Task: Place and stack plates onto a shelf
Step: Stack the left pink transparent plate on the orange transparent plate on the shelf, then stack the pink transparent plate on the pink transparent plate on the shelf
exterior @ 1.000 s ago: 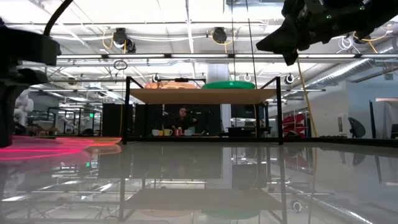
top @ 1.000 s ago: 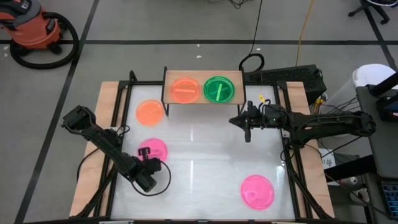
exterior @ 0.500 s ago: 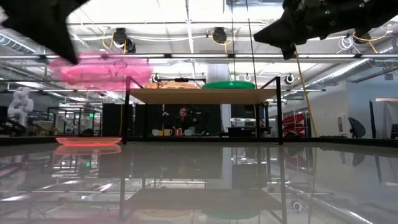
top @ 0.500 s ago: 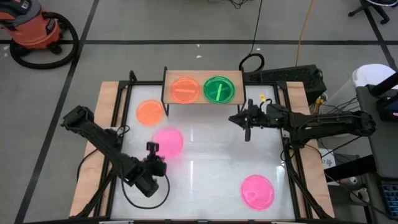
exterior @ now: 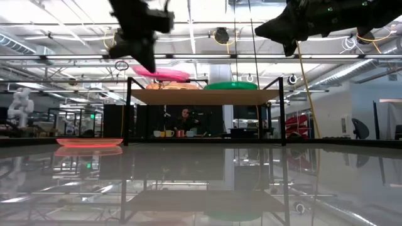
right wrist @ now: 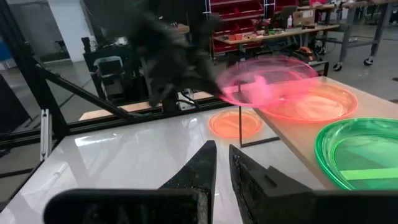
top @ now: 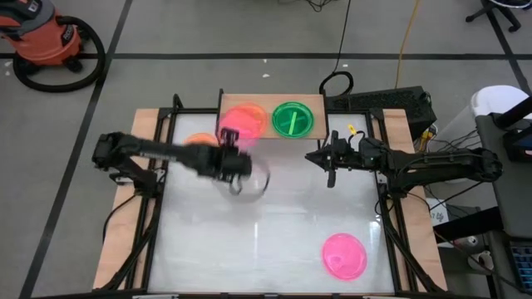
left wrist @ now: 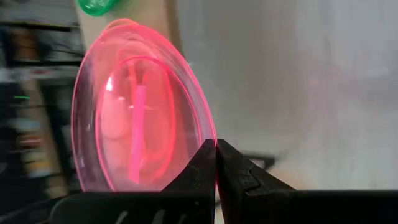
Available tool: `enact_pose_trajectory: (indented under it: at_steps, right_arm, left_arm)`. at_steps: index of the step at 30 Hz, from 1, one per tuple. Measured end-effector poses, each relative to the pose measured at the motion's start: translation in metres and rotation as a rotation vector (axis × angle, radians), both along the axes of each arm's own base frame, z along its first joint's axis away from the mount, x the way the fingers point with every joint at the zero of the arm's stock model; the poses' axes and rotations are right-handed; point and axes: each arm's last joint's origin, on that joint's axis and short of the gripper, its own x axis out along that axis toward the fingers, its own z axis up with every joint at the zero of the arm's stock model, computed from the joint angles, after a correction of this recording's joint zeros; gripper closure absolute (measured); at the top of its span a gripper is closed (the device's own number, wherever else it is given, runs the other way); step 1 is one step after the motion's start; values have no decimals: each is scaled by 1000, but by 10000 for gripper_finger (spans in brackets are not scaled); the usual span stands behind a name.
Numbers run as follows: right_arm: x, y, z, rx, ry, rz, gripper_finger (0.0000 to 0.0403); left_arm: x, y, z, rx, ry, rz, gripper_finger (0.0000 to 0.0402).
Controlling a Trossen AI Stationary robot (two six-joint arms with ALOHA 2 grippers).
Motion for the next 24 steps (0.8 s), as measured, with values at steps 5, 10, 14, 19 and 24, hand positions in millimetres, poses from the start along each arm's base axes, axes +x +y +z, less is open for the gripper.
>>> enact_pose_trajectory:
  at_steps: [5, 10, 14, 19, 24]
  right_arm:
    - [0, 0, -1, -29, 11, 4, 371]
    - [0, 0, -1, -55, 15, 7, 371]
    - [0, 0, -1, -58, 15, 7, 371]
    - [0, 0, -1, -57, 16, 7, 371]
    - [0, 0, -1, -47, 14, 7, 371]
  left_arm:
    - [8, 57, 8, -164, -139, -14, 400]
    - [7, 82, 9, -221, -181, -38, 400]
    - [5, 89, 9, -249, -195, -15, 385]
    - [5, 90, 9, -277, -199, -28, 341]
    - [5, 90, 10, -271, -205, -23, 305]
